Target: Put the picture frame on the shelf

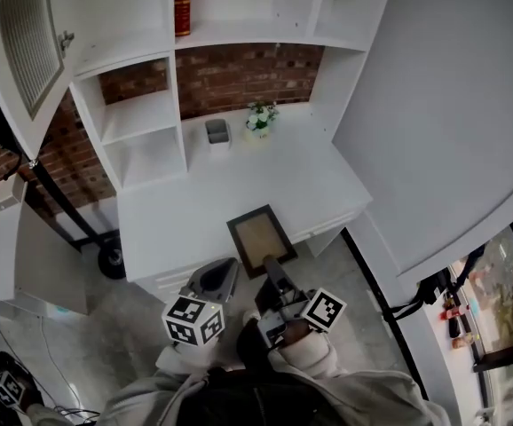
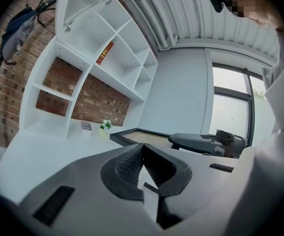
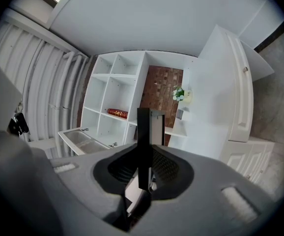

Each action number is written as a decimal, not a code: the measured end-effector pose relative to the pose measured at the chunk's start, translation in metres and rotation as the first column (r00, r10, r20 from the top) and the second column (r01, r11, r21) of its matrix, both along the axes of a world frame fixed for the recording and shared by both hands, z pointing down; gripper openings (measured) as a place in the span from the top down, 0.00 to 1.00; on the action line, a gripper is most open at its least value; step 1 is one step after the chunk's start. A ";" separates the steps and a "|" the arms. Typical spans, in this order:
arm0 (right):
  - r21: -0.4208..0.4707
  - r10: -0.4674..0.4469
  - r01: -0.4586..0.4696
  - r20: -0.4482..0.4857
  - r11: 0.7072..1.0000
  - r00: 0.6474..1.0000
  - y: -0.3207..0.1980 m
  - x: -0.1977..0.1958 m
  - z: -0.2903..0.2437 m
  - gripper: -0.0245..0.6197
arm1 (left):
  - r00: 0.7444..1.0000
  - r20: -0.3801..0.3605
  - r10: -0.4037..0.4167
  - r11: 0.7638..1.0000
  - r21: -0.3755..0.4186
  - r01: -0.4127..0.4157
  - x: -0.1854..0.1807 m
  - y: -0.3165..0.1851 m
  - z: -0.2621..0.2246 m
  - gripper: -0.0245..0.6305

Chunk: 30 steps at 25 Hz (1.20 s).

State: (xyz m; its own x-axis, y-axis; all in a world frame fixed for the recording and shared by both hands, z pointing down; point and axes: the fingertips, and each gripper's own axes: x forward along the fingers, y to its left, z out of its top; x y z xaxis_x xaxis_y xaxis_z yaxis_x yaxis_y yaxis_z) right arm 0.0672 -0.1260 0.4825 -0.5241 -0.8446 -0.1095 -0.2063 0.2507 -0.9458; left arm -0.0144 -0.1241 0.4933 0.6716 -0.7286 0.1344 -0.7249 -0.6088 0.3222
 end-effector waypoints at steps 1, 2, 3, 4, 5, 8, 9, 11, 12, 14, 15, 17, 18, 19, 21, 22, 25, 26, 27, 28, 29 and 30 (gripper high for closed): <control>0.001 -0.001 0.001 0.002 1.000 1.000 -0.007 0.002 0.000 0.86 | 1.000 0.001 0.001 1.000 0.000 -0.001 0.002 -0.007 0.000 0.96; 0.001 -0.003 0.003 0.005 1.000 1.000 -0.014 0.004 0.000 0.86 | 1.000 0.002 0.002 1.000 0.000 -0.002 0.005 -0.015 0.000 0.96; 0.001 -0.005 0.005 0.007 1.000 1.000 -0.021 0.007 0.000 0.86 | 1.000 0.003 0.003 1.000 -0.001 -0.003 0.008 -0.022 0.000 0.96; 0.000 -0.006 0.006 0.007 1.000 1.000 -0.027 0.010 0.000 0.86 | 1.000 0.004 0.003 1.000 -0.001 -0.003 0.012 -0.029 0.001 0.96; -0.001 -0.007 0.007 0.005 1.000 1.000 -0.033 0.014 0.000 0.86 | 1.000 0.005 0.003 1.000 0.000 -0.003 0.016 -0.035 0.001 0.96; -0.004 -0.009 0.009 0.002 1.000 1.000 -0.052 0.024 0.001 0.86 | 1.000 0.006 0.001 1.000 0.000 -0.001 0.026 -0.055 0.003 0.96; -0.007 -0.008 0.008 0.001 1.000 1.000 -0.058 0.028 0.002 0.86 | 1.000 0.006 0.001 1.000 -0.001 -0.001 0.030 -0.061 0.003 0.96; -0.009 -0.008 0.008 -0.002 1.000 1.000 -0.073 0.034 0.002 0.86 | 1.000 0.006 0.002 1.000 -0.001 -0.002 0.036 -0.075 0.003 0.96; -0.008 -0.011 0.011 -0.001 1.000 1.000 -0.080 0.036 0.001 0.86 | 1.000 0.006 0.002 1.000 0.000 -0.002 0.039 -0.081 0.002 0.96; -0.005 -0.021 0.021 0.004 1.000 1.000 -0.093 0.039 0.000 0.86 | 1.000 0.007 -0.004 1.000 0.004 0.003 0.043 -0.093 0.002 0.96; -0.003 -0.026 0.026 0.004 1.000 1.000 -0.099 0.041 0.000 0.86 | 1.000 0.008 -0.008 1.000 0.006 0.008 0.044 -0.100 0.001 0.96; -0.002 -0.036 0.036 0.001 0.999 0.999 -0.113 0.045 0.000 0.86 | 1.000 0.008 -0.019 1.000 0.008 0.019 0.048 -0.113 0.001 0.96; -0.002 -0.040 0.040 -0.002 0.999 0.999 -0.121 0.047 0.000 0.86 | 1.000 0.008 -0.024 1.000 0.009 0.024 0.049 -0.120 0.001 0.96; -0.002 -0.045 0.045 -0.003 0.999 0.999 -0.128 0.049 0.000 0.86 | 1.000 0.008 -0.028 1.000 0.010 0.028 0.051 -0.127 0.000 0.96; 0.002 -0.056 0.056 0.000 0.998 0.998 -0.143 0.051 0.000 0.86 | 0.999 0.006 -0.039 0.999 0.016 0.038 0.053 -0.142 0.000 0.96; 0.005 -0.063 0.063 0.001 0.998 0.998 -0.150 0.052 0.000 0.86 | 0.999 0.005 -0.044 0.999 0.019 0.044 0.055 -0.149 0.000 0.96; 0.012 -0.083 0.083 0.001 0.997 0.997 -0.170 0.057 0.001 0.86 | 0.998 -0.002 -0.059 0.998 0.031 0.059 0.062 -0.168 0.000 0.96; 0.015 -0.088 0.088 -0.001 0.996 0.996 -0.176 0.059 0.001 0.86 | 0.998 -0.005 -0.063 0.997 0.034 0.063 0.064 -0.173 0.001 0.96; 0.019 -0.093 0.093 -0.005 0.995 0.996 -0.181 0.061 0.002 0.86 | 0.998 -0.007 -0.068 0.997 0.037 0.068 0.066 -0.178 0.002 0.96; 0.023 -0.098 0.098 -0.008 0.995 0.995 -0.187 0.063 0.002 0.86 | 0.997 -0.010 -0.072 0.997 0.038 0.073 0.068 -0.184 0.002 0.96; 0.024 -0.101 0.102 -0.010 0.995 0.995 -0.192 0.064 0.003 0.86 | 0.997 -0.012 -0.077 0.996 0.037 0.078 0.069 -0.189 0.004 0.96; 0.023 -0.104 0.105 -0.011 0.994 0.994 -0.197 0.066 0.005 0.86 | 0.997 -0.015 -0.081 0.996 0.035 0.082 0.071 -0.194 0.006 0.96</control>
